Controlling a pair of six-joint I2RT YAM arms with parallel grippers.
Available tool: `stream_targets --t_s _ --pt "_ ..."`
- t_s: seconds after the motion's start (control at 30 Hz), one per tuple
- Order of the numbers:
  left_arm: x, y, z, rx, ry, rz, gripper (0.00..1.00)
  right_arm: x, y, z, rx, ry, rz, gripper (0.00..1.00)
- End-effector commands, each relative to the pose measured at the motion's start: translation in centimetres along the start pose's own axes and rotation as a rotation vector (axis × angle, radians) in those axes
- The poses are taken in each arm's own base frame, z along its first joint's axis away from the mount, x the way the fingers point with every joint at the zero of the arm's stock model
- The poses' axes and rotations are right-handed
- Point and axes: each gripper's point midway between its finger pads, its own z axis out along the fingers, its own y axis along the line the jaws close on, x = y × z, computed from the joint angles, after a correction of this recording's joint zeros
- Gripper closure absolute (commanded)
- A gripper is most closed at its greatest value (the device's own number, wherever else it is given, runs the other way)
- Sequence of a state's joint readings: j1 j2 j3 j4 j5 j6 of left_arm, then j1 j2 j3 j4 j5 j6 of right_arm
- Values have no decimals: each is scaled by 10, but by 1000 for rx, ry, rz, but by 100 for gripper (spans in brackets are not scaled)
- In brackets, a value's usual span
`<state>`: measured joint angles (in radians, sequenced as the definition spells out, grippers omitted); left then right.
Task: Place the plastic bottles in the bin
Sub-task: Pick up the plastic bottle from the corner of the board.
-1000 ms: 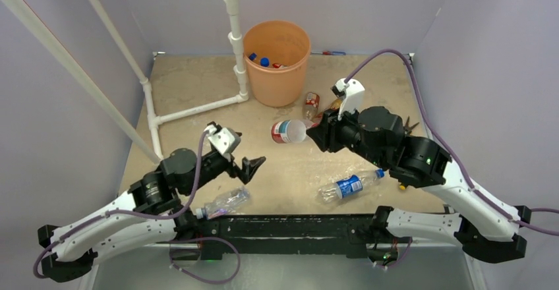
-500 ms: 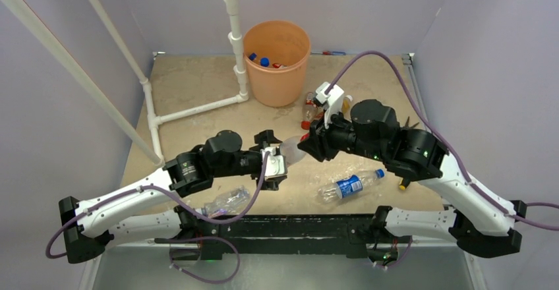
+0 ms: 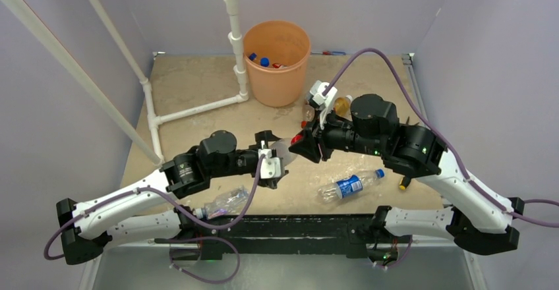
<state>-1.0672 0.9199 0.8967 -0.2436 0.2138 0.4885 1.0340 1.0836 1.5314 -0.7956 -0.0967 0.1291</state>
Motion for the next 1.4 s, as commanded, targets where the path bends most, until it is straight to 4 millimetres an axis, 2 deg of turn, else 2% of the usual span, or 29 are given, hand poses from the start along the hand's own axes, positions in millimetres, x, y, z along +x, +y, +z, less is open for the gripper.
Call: stream_targets --t_s 0.0,0.27,0.33,0.4,0.47,0.6,0.63,0.73,0.83,0.93,1.17,1.37 --pt "-10 -5 2 19 -51 -27 25 -31 12 -12 -58 -108 -41 100" --pt "-8 -1 11 6 -20 -99 75 -44 15 -21 -65 -154 -48 100" --pt "-12 1 13 4 -23 -115 78 -47 15 -23 -63 -172 -44 73" --pt "-17 5 14 -4 -34 -127 80 -53 15 -26 -60 -209 -45 52" --pt "-24 9 12 -26 -60 -142 80 -60 15 -32 -56 -268 -19 41" --pt "-39 21 4 -99 -143 -168 80 -80 6 -61 -7 -490 78 25" --pt "-42 23 2 -115 -164 -175 80 -80 4 -68 1 -542 111 17" --pt "-55 33 -7 -178 -240 -202 80 -83 -3 -87 9 -689 190 3" --pt "-64 39 -12 -214 -293 -232 79 -80 -3 -91 -14 -763 225 1" --pt "-68 42 -11 -224 -315 -254 78 -83 -2 -88 -32 -796 240 1" --pt "-68 41 -4 -218 -332 -295 78 -93 4 -62 -79 -815 239 5" --pt "-69 42 -3 -225 -344 -312 77 -101 11 -41 -122 -806 212 15"
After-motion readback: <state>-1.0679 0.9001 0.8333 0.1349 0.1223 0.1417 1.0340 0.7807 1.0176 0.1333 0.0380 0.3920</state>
